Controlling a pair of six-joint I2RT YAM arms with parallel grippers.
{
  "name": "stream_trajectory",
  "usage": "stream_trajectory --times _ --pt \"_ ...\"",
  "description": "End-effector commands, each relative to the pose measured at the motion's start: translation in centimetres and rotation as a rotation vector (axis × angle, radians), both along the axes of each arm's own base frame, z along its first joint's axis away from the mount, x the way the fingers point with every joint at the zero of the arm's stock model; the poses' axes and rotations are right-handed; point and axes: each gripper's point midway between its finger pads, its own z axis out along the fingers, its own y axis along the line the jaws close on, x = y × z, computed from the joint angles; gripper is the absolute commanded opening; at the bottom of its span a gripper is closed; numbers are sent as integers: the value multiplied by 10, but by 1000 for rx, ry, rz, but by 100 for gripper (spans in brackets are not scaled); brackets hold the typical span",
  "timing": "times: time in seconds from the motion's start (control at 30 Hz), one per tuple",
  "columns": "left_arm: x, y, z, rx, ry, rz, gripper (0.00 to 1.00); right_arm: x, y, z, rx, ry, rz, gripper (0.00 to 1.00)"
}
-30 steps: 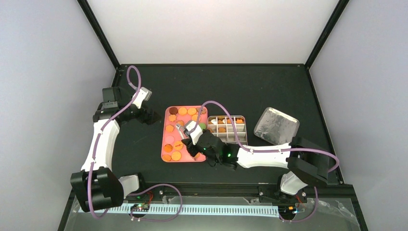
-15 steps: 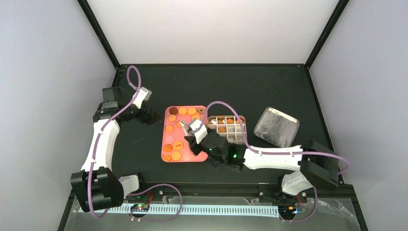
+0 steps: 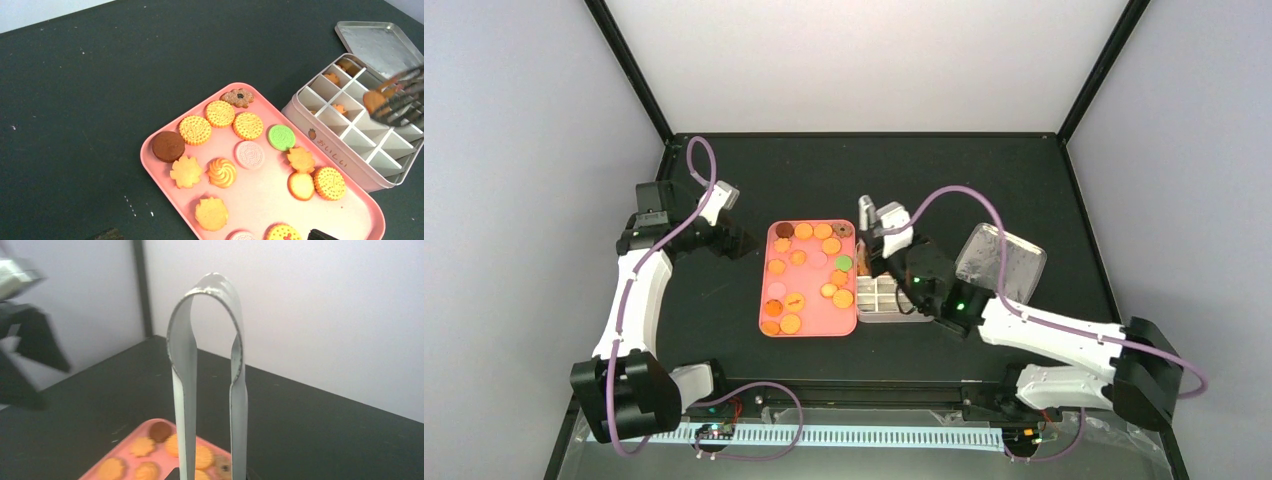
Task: Pack the cookies
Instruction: Pick up the fake cookies from the plate, then place the fake cookies in the empty pocket of the box.
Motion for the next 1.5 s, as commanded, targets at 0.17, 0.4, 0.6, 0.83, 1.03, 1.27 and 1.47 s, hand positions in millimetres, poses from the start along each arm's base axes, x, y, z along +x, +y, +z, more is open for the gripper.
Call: stream_trajectory --times 0.17,0.4,0.6,0.83,1.03,1.27,1.47 --pt "-2 -3 25 -16 -75 -25 99 30 -96 -9 11 6 -270 19" --pt "-2 -3 24 -19 -73 -26 99 34 -114 -20 14 30 -313 20" --pt "-2 -3 22 -16 -70 -25 99 36 -110 -25 7 37 -299 24" --pt "-2 -3 21 -13 -69 -24 99 39 -100 -25 4 40 -266 30" --pt "-3 -2 18 0 -67 -27 99 40 -95 -23 3 38 -255 34" --pt "-4 -2 17 2 -64 -26 99 40 -96 -19 5 28 -255 37" --pt "-4 -2 18 1 -65 -26 99 36 -91 -4 32 11 -209 35"
